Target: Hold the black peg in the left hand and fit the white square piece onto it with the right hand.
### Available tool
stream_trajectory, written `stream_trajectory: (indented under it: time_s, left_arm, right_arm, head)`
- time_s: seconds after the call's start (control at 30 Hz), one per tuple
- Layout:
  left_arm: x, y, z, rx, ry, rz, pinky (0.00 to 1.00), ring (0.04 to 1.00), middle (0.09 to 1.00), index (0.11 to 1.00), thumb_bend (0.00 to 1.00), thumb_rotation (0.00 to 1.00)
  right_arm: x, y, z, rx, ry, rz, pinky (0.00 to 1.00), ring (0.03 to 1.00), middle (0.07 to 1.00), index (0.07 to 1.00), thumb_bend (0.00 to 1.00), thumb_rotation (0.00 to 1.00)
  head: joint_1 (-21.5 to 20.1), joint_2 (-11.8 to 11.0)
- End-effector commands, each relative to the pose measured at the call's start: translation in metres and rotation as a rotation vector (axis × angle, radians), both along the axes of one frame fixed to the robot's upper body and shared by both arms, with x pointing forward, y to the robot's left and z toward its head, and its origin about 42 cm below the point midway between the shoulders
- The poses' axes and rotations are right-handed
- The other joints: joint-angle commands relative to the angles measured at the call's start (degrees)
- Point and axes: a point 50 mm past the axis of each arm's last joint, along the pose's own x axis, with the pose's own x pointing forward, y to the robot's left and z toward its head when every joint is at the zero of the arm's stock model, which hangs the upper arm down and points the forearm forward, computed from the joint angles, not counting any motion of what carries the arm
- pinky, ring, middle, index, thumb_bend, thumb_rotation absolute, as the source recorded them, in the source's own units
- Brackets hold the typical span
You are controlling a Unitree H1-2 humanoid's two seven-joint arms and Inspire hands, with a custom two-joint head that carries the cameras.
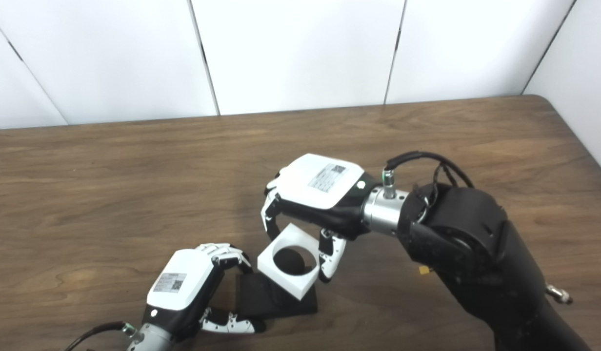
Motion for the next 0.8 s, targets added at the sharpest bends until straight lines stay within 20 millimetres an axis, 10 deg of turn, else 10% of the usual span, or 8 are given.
stream_trajectory:
  time_s: [0.0, 0.77]
  left_arm:
    - [-0.005, -0.006, -0.009, 0.033, 0.065, -0.035, 0.82, 0.793, 0.731, 0.486, 0.52, 0.05]
    - [-0.004, -0.012, -0.007, 0.027, 0.071, -0.038, 0.82, 0.798, 0.735, 0.486, 0.52, 0.05]
  right_arm:
    - [0.002, 0.003, 0.009, 0.011, -0.07, 0.014, 0.92, 0.879, 0.75, 0.484, 0.52, 0.13]
    - [0.002, 0.008, -0.003, 0.005, -0.063, 0.018, 0.93, 0.883, 0.753, 0.484, 0.52, 0.13]
  head:
    - [0.0, 0.0]
    - [1.2, 0.4]
